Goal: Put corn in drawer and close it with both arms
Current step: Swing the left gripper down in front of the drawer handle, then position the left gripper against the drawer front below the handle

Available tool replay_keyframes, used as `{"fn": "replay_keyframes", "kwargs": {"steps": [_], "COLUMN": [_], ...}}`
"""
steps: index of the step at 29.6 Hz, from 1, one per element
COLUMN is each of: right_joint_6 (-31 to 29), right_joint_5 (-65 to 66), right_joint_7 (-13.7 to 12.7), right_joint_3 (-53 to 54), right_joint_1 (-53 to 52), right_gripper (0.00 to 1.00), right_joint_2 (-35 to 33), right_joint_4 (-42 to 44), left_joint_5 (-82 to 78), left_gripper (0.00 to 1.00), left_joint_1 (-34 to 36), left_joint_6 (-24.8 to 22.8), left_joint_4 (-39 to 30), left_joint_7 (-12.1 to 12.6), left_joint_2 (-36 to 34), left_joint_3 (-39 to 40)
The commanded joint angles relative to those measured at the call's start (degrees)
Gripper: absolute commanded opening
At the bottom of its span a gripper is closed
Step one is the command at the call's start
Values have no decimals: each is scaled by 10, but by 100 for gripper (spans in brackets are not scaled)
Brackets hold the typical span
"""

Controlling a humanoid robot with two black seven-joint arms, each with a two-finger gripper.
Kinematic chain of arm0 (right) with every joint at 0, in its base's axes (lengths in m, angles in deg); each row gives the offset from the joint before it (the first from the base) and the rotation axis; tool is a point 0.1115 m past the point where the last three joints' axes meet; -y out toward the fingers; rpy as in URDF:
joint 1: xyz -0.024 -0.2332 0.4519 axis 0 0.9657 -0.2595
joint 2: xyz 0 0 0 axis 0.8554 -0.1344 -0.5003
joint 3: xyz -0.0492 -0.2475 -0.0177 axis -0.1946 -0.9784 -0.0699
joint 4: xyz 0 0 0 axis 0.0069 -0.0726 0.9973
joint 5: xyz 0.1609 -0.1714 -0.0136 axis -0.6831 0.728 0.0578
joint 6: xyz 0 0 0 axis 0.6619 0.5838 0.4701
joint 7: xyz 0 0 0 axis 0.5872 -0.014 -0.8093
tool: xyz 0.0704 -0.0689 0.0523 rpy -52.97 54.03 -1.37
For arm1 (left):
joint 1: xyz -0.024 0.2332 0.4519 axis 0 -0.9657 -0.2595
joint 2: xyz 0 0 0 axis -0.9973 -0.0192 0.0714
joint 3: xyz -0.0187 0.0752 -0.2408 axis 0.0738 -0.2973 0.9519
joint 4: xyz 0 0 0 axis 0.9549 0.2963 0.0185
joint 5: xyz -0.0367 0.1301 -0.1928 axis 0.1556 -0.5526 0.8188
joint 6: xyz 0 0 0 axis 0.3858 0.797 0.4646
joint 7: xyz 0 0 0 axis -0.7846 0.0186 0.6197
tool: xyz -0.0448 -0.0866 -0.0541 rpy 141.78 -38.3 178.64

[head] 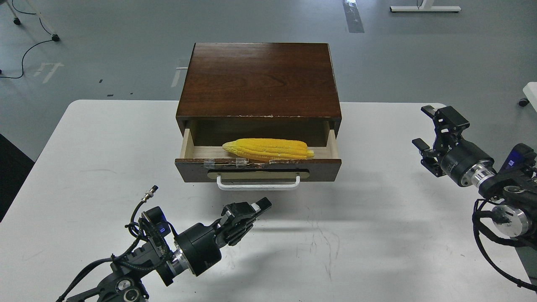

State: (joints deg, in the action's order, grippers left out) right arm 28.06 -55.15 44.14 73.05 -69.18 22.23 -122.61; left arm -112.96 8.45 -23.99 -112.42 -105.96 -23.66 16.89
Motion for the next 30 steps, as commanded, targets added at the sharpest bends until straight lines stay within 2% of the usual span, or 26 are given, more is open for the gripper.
{"fn": "replay_keyframes", "kwargs": {"steps": [1,30], "right_joint_6": [1,1], "right_joint_5": [0,0], "right_joint_7": [0,0], "right_joint_3": [0,0], "right_joint_1": [2,11], "right_gripper": [99,99], "right_joint_2": [0,12], "right_joint_4": [0,0], "left_joint_5": [7,42], "left_gripper": [0,0], "left_joint_1": [1,1], "left_joint_6": [2,8], "left_joint_4": [1,12], "left_joint_7": [7,13], "left_joint_2": [-1,11], "left_joint_3": [0,22]}}
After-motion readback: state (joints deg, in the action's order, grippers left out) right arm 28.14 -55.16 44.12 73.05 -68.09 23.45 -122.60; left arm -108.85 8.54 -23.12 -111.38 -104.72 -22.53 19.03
